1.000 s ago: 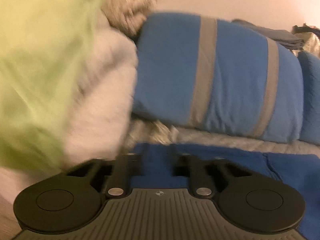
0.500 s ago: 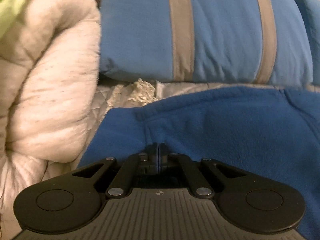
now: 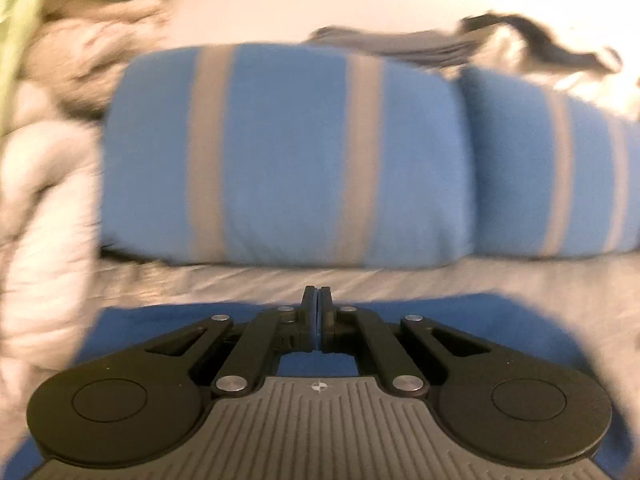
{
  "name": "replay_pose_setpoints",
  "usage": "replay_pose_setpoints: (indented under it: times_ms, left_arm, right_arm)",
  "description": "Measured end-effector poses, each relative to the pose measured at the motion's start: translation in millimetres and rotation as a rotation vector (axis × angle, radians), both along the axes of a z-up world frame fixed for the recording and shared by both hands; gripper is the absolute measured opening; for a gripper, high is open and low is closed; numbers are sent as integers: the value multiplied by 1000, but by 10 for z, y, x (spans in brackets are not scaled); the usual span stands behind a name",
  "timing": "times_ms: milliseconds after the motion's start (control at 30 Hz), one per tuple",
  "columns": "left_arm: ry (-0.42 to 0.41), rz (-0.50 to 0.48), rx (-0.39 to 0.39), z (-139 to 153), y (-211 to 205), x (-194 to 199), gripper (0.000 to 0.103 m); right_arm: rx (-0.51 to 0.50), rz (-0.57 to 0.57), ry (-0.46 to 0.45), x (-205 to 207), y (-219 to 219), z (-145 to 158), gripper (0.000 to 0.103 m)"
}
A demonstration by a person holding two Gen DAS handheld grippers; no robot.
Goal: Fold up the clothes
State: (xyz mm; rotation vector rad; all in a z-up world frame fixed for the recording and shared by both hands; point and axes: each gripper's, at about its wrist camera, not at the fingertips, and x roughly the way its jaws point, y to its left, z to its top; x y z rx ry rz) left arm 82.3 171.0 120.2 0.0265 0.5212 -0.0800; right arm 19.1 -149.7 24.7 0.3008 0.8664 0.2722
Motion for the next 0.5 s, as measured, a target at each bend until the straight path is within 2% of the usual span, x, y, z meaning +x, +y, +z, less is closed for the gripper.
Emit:
replay_pose_setpoints:
  times_ms: [133,267,300,367,500]
  left_arm:
    - [56,-4,-101,-136,-607,163,0]
    - [135,-5,-101,-600,-1055,340,0]
    - [155,-11,-90,-760,-1139,390,0]
    - [153,2,13,-1115,-1304,428,0]
    - [154,24,11,-1287,-1257,480,0]
  right_arm:
    - [-18,-30,18,1,-124,-16,103]
    - [-14,-38,20,-15,-233,11,103]
    - [-13,-40,20,-19,-260,18,103]
    - [-11,-44,21,-28,-314,32,103]
    - [-7,-52,22,-44,-423,59,103]
